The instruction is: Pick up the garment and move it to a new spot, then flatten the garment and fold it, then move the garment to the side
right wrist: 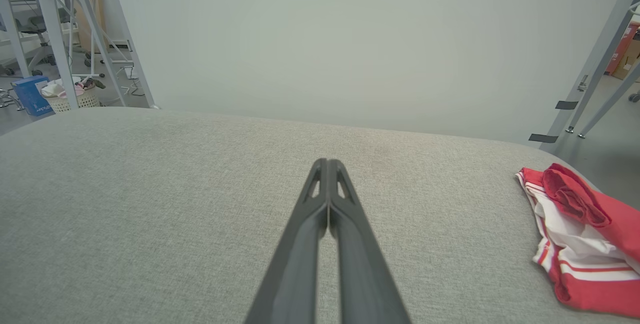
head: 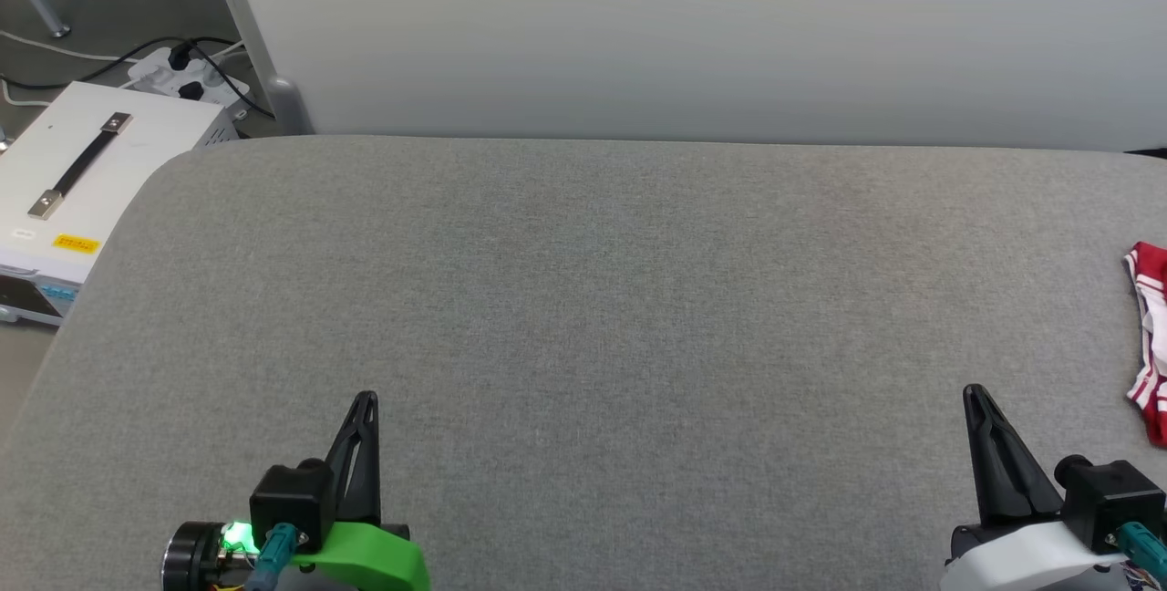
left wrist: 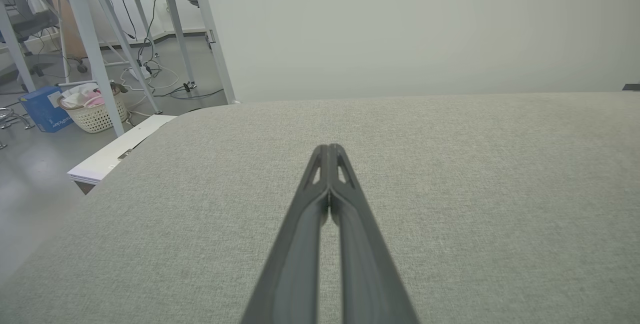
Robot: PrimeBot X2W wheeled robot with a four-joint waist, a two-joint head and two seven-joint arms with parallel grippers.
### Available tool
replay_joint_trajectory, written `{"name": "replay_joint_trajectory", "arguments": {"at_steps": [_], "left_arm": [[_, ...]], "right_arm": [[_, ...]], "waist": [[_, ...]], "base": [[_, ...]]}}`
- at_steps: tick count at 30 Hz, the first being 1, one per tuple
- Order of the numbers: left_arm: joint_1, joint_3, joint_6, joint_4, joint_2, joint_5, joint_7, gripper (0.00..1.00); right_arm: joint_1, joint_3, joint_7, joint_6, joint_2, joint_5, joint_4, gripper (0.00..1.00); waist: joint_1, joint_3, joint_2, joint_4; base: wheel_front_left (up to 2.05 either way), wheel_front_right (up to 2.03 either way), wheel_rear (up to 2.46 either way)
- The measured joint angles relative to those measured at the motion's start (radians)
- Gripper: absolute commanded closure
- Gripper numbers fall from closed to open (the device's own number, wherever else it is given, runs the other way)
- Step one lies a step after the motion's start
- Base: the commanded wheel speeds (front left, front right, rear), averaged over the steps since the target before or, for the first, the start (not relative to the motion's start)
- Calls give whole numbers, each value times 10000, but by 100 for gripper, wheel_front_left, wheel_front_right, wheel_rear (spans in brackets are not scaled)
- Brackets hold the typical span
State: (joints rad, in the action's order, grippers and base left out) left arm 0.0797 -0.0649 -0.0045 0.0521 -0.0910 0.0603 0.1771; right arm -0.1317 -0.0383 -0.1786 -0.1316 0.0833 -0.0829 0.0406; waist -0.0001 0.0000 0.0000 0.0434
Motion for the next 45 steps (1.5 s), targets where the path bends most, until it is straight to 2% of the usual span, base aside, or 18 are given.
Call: {"name": "replay_joint_trajectory", "arguments": {"at_steps": [45], "left_arm": [[-266, 328, 2, -259, 211, -274, -901, 100]], "right_arm": [[551, 176, 913, 0, -146, 426, -186, 100]], "waist": [[0, 0, 0, -225]], "base": [[0, 0, 0]]}}
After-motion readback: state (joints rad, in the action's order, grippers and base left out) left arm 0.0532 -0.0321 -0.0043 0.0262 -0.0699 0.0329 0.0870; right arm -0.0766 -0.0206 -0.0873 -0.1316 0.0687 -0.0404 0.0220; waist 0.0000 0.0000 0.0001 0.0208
